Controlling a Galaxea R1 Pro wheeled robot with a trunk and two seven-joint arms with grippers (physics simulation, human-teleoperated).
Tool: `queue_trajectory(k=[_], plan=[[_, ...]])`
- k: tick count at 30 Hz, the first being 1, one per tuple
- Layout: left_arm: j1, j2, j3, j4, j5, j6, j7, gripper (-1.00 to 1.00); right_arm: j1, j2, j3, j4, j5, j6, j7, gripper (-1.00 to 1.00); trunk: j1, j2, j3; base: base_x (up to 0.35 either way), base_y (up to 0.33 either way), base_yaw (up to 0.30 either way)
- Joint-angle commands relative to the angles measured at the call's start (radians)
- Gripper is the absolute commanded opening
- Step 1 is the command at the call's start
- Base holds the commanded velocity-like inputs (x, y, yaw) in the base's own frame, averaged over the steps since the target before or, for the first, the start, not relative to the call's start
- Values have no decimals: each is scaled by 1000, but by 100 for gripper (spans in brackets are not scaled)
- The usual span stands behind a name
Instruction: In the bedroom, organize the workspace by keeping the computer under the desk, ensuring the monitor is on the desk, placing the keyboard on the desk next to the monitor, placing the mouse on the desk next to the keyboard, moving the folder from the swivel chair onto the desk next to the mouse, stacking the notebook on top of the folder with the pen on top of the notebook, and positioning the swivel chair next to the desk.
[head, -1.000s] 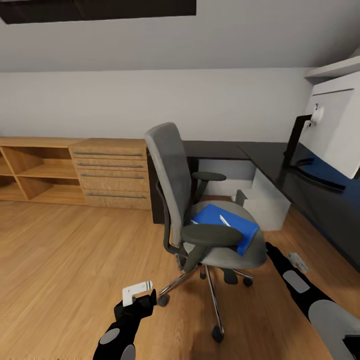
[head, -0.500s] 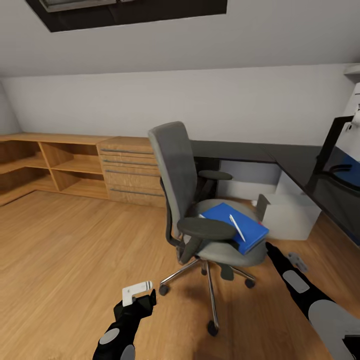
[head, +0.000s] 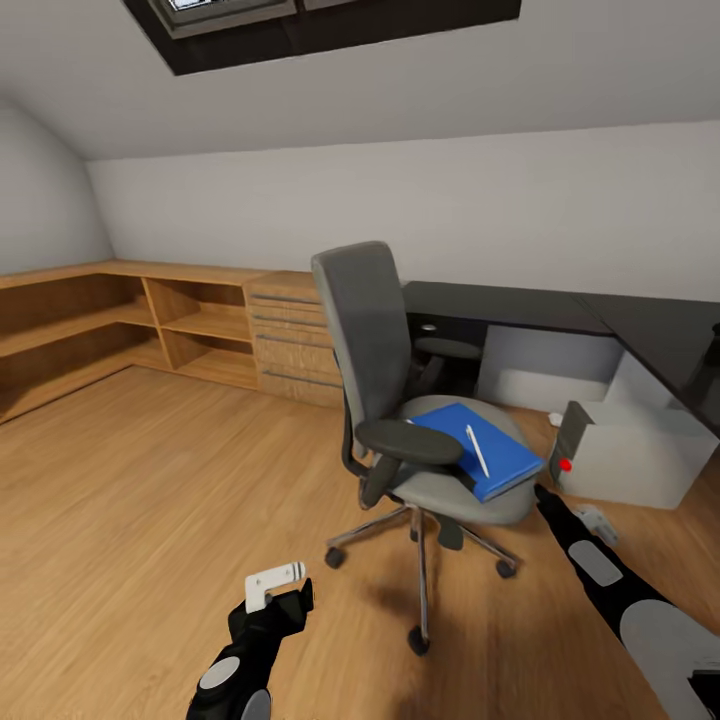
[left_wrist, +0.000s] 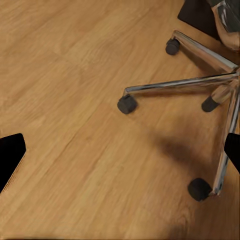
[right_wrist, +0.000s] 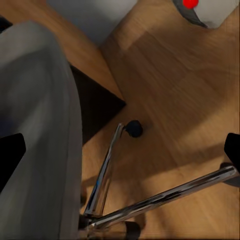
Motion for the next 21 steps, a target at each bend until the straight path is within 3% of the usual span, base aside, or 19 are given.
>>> queue_trajectory(k=[1,10,16,21], plan=[[-1,0,-2,-1,10,2,9,100,0,7,22,1,-14,-5,9,100,0,0,-1,0,0,273],[-1,0,-4,0,9,2,10,100,0,7,22,1,-12,-5,9,100,0,0,-1,0,0,173],[-1,0,-3,0,9,2,10,100,0,6,22,2,-12,-5,9,100,0,0,-1,0,0,14],[-1,0,-3,0,9,2,9,100,0,6,22,2,-12,-5,9,100,0,0,-1,0,0,-170]])
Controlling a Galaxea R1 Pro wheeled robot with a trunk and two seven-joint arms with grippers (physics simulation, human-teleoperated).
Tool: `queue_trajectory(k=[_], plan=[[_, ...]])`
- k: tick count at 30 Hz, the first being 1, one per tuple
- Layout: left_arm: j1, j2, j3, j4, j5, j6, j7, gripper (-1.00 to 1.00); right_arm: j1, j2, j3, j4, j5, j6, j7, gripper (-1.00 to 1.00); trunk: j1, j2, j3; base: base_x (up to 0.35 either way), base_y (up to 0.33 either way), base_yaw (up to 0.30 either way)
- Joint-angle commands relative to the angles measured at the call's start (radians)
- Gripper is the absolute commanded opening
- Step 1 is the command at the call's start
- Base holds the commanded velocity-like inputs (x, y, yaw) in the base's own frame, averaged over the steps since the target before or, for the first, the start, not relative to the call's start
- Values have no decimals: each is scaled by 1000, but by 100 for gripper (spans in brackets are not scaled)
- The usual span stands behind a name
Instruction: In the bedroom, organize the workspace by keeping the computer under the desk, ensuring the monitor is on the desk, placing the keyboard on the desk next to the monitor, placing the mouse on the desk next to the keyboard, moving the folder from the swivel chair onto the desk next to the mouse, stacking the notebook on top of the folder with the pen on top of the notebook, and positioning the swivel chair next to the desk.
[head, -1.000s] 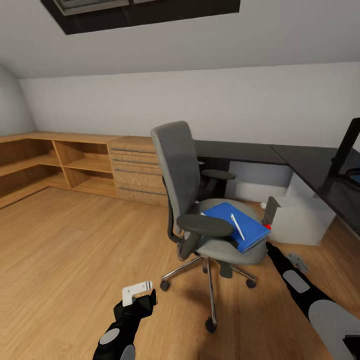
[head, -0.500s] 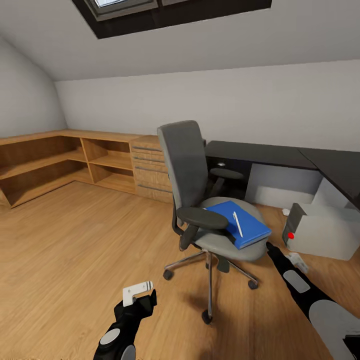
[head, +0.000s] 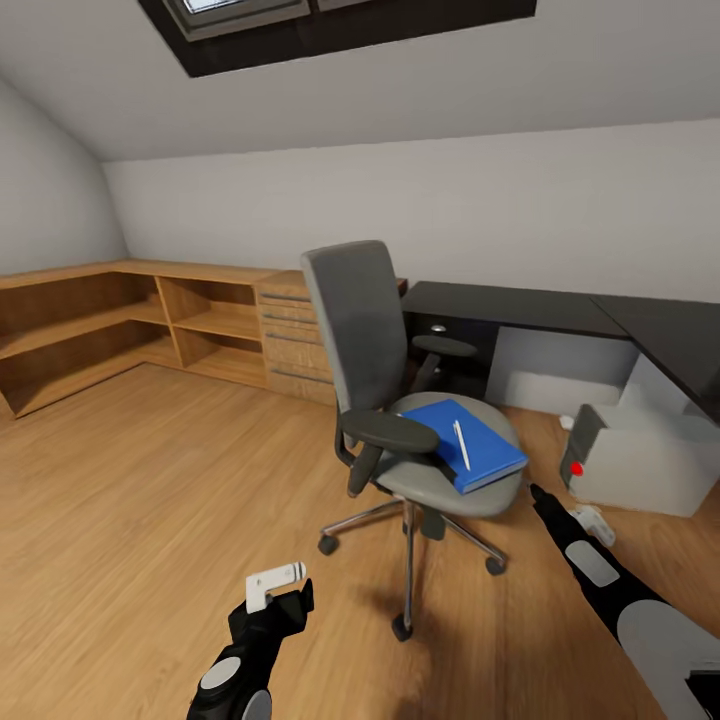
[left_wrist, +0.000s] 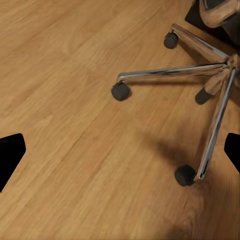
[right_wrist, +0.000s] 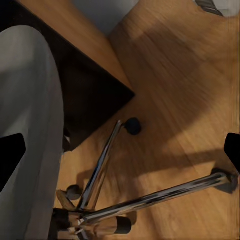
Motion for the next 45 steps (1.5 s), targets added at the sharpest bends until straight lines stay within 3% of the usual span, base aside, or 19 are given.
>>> queue_trajectory(k=[1,16,37,45], plan=[[0,0,0,-2,11,2,9,100,-1,0,7,2,-10,-5,4,100,0,0,-1,0,0,-239],[0,0,2,-2,11,2,7,100,-1,1,7,0,-10,-6,4,100,0,0,-1,11,0,-87],[0,0,0,-2,11,1,6,100,-1,1,8,0,-9,-6,4,100,0,0,-1,260,0,-1],[0,0,4,-2,11,2,5,100,-1,1,8,-1,-8,-6,4,100,0,0,-1,32,0,0]])
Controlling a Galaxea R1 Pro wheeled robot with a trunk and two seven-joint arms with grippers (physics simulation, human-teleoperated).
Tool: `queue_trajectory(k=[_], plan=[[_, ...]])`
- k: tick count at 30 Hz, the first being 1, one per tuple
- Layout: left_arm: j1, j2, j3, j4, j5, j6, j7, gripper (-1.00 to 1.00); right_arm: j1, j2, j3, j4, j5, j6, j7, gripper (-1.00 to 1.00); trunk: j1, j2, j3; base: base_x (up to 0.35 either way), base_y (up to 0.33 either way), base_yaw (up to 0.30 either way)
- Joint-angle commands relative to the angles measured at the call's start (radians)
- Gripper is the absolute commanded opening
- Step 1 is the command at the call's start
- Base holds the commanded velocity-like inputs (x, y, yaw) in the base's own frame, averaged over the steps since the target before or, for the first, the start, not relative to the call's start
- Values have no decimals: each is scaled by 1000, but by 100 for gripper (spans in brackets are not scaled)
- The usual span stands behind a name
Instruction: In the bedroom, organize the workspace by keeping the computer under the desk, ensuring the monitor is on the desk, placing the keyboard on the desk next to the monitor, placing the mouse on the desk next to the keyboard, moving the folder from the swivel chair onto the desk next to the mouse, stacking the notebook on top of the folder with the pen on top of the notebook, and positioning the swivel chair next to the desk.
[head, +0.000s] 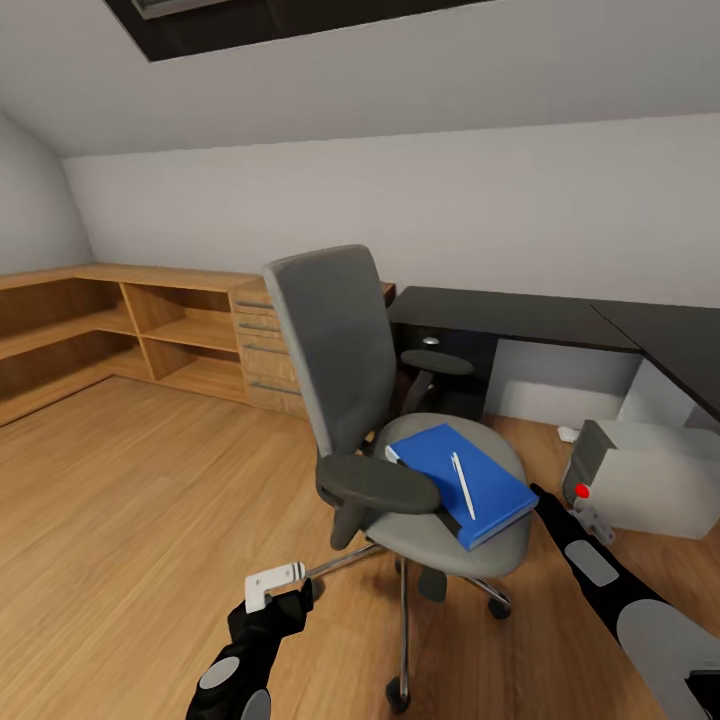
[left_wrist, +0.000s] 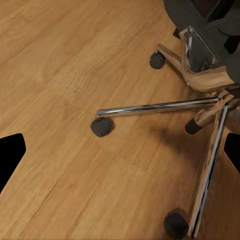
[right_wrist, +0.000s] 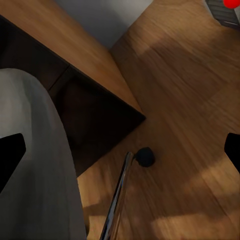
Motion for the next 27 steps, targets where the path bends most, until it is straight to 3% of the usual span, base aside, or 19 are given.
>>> queue_trajectory(k=[1,12,27], plan=[[0,0,-1,-1,11,2,9,100,-1,-1,9,2,-12,-5,4,100,0,0,-1,4,0,0],[0,0,-1,-1,11,2,9,100,-1,0,10,2,-11,-5,4,100,0,0,-1,1,0,31],[0,0,0,-1,11,2,9,100,-1,-1,9,3,-11,-8,5,100,0,0,-1,0,0,195]])
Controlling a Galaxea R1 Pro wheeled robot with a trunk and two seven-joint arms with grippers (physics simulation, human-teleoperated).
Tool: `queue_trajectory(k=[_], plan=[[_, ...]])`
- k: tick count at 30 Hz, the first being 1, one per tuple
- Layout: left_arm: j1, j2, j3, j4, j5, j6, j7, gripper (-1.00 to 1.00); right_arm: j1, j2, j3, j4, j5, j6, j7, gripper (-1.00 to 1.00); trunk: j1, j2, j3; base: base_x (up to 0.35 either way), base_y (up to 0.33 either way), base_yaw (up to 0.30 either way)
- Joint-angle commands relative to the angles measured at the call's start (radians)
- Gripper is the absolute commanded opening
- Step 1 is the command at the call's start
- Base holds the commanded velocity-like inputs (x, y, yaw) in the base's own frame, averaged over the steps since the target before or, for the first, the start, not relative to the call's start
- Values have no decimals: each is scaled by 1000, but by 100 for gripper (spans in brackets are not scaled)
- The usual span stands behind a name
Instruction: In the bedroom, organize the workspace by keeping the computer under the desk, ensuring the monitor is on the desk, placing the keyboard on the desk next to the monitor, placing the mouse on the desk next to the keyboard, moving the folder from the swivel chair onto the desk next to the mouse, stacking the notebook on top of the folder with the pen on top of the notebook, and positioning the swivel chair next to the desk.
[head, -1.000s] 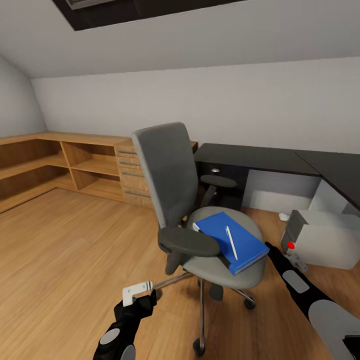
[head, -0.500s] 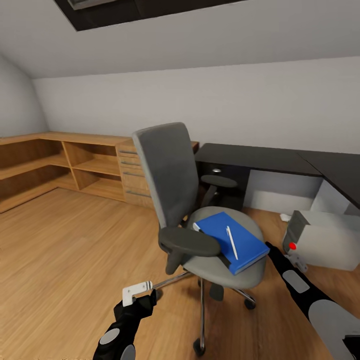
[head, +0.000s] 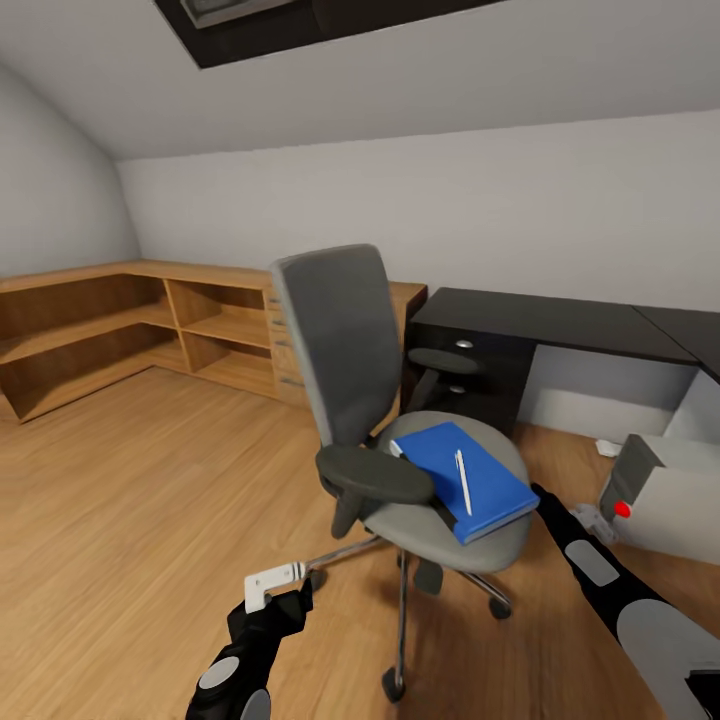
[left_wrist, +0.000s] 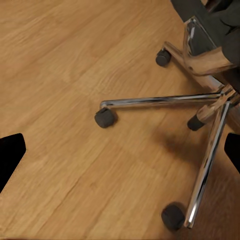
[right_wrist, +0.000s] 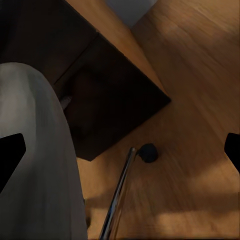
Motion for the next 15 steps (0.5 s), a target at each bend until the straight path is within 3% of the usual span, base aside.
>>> queue_trajectory(k=[1,15], plan=[[0,0,-1,-1,10,2,9,100,0,0,15,2,-14,-5,5,100,0,0,-1,0,0,208],[0,0,-1,-1,10,2,9,100,0,0,15,1,-14,-5,5,100,0,0,-1,0,0,208]])
